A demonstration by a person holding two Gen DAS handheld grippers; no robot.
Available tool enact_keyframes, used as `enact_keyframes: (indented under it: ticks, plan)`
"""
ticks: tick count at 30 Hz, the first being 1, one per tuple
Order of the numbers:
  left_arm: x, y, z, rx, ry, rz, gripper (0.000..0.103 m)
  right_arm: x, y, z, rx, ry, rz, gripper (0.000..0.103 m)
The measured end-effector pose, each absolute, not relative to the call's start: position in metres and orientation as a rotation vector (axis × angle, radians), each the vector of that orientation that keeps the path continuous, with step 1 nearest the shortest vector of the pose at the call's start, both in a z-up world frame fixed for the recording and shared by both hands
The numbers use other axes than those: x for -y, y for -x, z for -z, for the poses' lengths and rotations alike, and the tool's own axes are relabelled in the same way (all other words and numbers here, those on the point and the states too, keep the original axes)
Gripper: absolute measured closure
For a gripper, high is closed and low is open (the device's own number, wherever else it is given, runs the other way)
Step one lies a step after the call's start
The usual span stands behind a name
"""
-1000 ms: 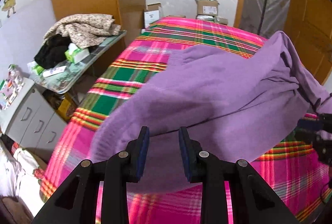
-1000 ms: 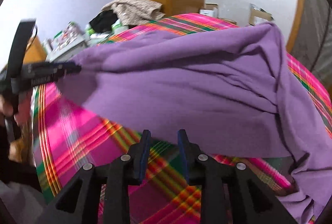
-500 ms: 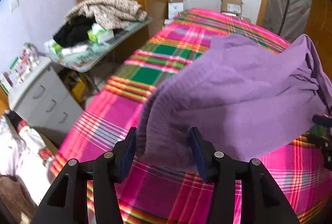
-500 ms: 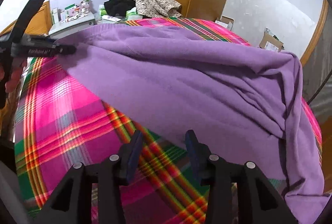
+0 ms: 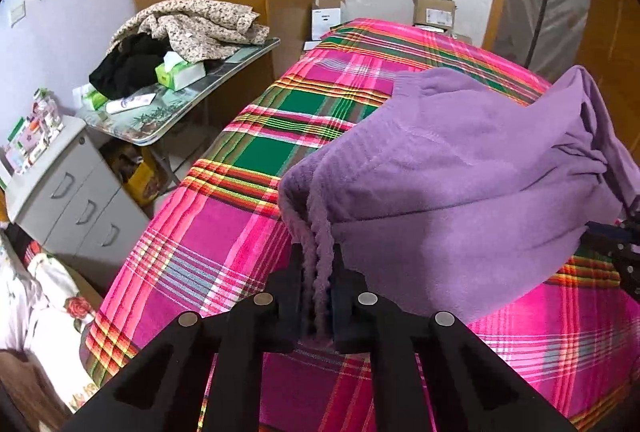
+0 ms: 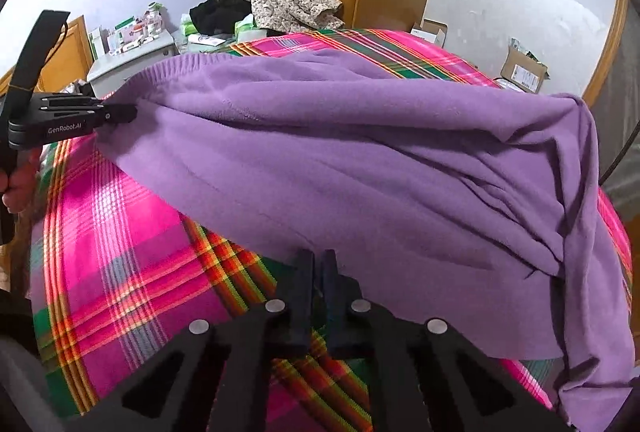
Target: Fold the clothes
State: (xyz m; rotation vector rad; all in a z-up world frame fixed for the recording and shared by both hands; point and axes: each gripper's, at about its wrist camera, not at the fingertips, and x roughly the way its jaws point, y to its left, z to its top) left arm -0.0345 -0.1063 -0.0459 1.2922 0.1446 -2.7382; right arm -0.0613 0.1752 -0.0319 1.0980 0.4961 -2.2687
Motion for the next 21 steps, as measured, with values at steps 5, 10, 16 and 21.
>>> enact_keyframes:
  ticks: [5,10,16,21]
  plan:
    - [0.115,0.021,0.025,-0.154,-1.253,2.796,0.093,-0.186,0.037,-0.001,-0.37,-1.044,2.231,0.099]
    - [0.115,0.011,0.018,-0.054,-1.276,2.83,0.093,-0.187,0.007,-0.015,-0.299,-1.042,2.145,0.099]
    - [0.119,0.005,0.027,-0.059,-1.353,2.809,0.086,-0.192,0.007,-0.003,-0.22,-1.096,2.123,0.099]
    - [0.122,0.017,-0.001,-0.032,-1.242,2.833,0.052,-0.206,0.02,-0.011,-0.126,-1.059,2.198,0.087]
